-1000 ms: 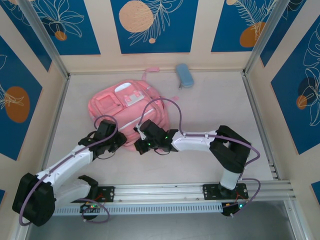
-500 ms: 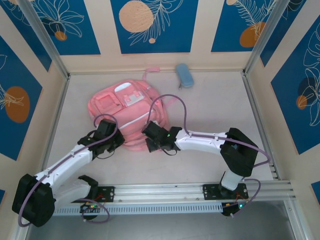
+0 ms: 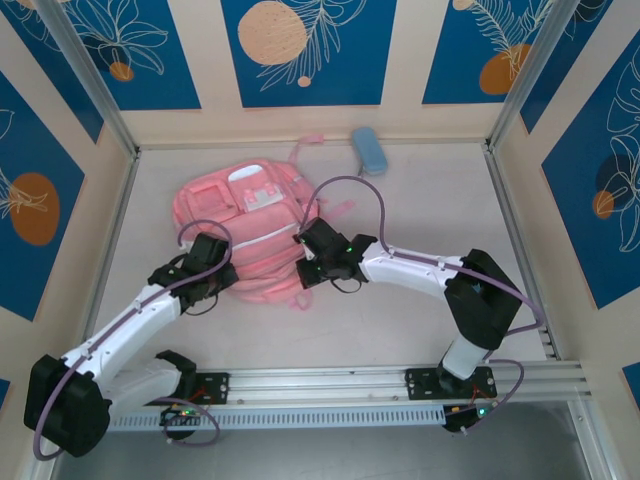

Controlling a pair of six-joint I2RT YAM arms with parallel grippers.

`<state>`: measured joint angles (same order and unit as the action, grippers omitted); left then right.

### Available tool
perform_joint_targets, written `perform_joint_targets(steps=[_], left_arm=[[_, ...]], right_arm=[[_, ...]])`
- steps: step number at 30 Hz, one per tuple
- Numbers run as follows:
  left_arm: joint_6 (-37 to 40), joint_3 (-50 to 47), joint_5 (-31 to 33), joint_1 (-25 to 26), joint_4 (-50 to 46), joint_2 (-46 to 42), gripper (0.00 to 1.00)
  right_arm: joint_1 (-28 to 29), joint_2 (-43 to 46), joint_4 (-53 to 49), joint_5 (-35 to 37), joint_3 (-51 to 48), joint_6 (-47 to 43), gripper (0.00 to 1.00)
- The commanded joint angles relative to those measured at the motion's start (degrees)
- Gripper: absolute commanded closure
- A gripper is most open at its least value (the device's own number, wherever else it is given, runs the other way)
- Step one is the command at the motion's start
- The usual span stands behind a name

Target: Pack the student bag

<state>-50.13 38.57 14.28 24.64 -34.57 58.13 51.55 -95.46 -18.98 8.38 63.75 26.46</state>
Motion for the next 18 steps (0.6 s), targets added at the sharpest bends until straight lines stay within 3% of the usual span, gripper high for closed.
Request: perform_joint_targets(steps=[1, 3, 6, 12, 18], left_arm=[[3.98, 2.97, 7.05, -2.30, -7.63, -2.32, 0.57], [3.86, 3.43, 7.32, -3.28, -9.14, -3.32, 0.48], [2.95, 3.79, 7.31, -4.01, -11.07, -4.96, 0.42], [-0.15, 2.69, 3.04, -4.43, -10.85, -6.52, 0.37], [-4.83, -2.17, -4.41, -4.46, -2.82, -5.73, 0.36]], right_arm=[[1.00, -1.91, 7.62, -12.23, 2.18, -1.77, 1.00], [1.82, -4.62, 8.93, -14.16, 4.59, -1.21, 1.00], [2.71, -8.99, 11.45, -16.86, 8.04, 0.44, 1.00], [4.14, -16.32, 13.24, -18.17, 15.58, 3.46, 1.00], [4.77, -18.88, 13.21, -18.84, 18.55, 4.48, 1.00]])
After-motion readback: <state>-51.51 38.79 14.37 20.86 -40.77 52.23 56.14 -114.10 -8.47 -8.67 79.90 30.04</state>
